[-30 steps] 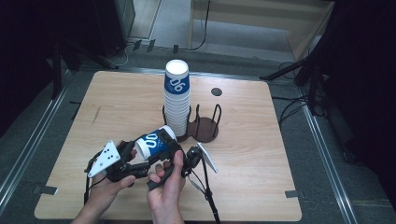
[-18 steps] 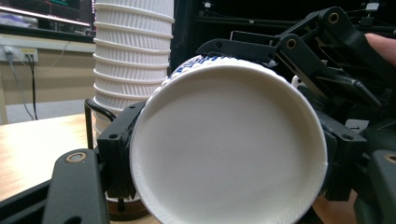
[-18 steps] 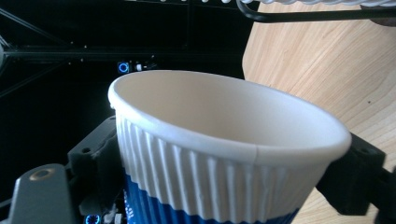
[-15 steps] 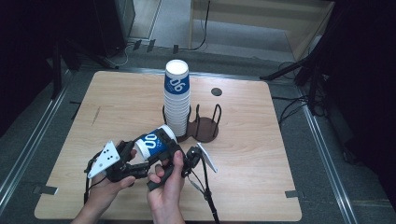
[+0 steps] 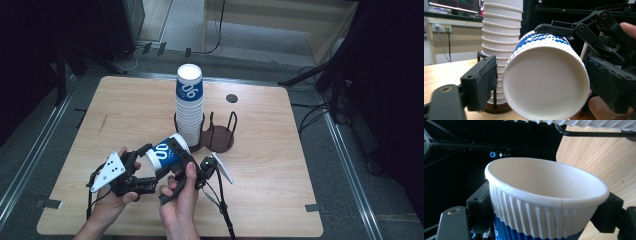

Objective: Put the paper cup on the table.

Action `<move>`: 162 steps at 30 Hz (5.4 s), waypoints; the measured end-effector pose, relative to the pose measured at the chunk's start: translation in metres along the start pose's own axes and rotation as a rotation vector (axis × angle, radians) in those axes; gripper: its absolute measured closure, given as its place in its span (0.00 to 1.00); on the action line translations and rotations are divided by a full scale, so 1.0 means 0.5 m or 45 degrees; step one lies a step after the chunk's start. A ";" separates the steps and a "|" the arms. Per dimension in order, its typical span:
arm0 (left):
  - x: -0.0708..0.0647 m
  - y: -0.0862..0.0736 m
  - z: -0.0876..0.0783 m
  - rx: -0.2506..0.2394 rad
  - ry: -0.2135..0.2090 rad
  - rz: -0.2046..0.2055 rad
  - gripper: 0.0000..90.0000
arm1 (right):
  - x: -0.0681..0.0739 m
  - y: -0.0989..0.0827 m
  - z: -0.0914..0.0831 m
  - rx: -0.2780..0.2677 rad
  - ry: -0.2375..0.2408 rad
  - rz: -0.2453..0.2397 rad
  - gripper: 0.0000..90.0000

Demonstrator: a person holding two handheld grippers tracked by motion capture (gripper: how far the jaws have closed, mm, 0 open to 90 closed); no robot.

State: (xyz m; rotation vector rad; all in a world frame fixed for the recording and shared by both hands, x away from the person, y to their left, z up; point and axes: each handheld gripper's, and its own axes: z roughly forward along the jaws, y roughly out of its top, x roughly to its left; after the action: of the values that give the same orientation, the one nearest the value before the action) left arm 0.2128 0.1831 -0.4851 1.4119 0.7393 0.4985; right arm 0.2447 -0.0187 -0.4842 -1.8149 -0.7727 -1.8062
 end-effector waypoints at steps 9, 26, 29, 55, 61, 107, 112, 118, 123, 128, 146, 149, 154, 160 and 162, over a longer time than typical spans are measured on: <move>0.006 0.005 -0.007 0.034 0.000 -0.040 0.02 | -0.004 0.001 0.002 -0.044 -0.006 -0.084 0.22; 0.016 0.008 -0.025 0.102 0.037 -0.069 0.02 | 0.001 0.006 0.001 -0.127 -0.082 -0.314 0.22; 0.020 0.007 -0.026 0.117 0.048 -0.084 0.02 | 0.001 0.008 0.000 -0.141 -0.095 -0.360 0.22; 0.044 0.014 -0.040 0.106 0.055 -0.140 0.02 | 0.006 0.008 -0.014 -0.318 -0.135 -0.852 0.22; 0.046 0.013 -0.040 0.114 0.060 -0.145 0.02 | 0.008 0.015 -0.028 -0.324 -0.187 -1.030 0.22; 0.120 -0.028 -0.062 0.237 0.350 -0.031 0.02 | 0.012 0.107 -0.105 -0.429 -0.407 -1.557 0.22; 0.150 -0.038 -0.080 0.274 0.461 -0.036 0.02 | 0.017 0.120 -0.116 -0.458 -0.418 -1.562 0.22; 0.183 -0.051 -0.103 0.304 0.561 -0.037 0.02 | 0.026 0.141 -0.129 -0.494 -0.445 -1.597 0.22; 0.204 -0.063 -0.116 0.322 0.620 -0.059 0.02 | 0.030 0.167 -0.143 -0.531 -0.475 -1.606 0.22; 0.217 -0.069 -0.125 0.337 0.651 -0.081 0.02 | 0.027 0.197 -0.157 -0.553 -0.512 -1.627 0.22; 0.234 -0.095 -0.139 0.320 0.680 -0.136 0.02 | 0.004 0.285 -0.176 -0.596 -0.622 -1.685 0.22; 0.234 -0.095 -0.140 0.315 0.672 -0.141 0.02 | -0.003 0.295 -0.171 -0.588 -0.644 -1.695 0.22; 0.233 -0.096 -0.141 0.308 0.665 -0.141 0.02 | -0.029 0.321 -0.160 -0.589 -0.700 -1.696 0.21; 0.237 -0.095 -0.143 0.306 0.668 -0.164 0.02 | -0.055 0.341 -0.144 -0.558 -0.745 -1.732 0.21; 0.237 -0.095 -0.143 0.305 0.670 -0.166 0.02 | -0.070 0.349 -0.134 -0.551 -0.800 -1.763 0.21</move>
State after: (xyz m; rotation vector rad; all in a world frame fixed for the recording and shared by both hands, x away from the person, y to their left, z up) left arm 0.2372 0.3114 -0.5514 1.4531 1.3422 0.7077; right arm 0.3140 -0.1947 -0.5062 -2.3841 -2.5036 -2.1746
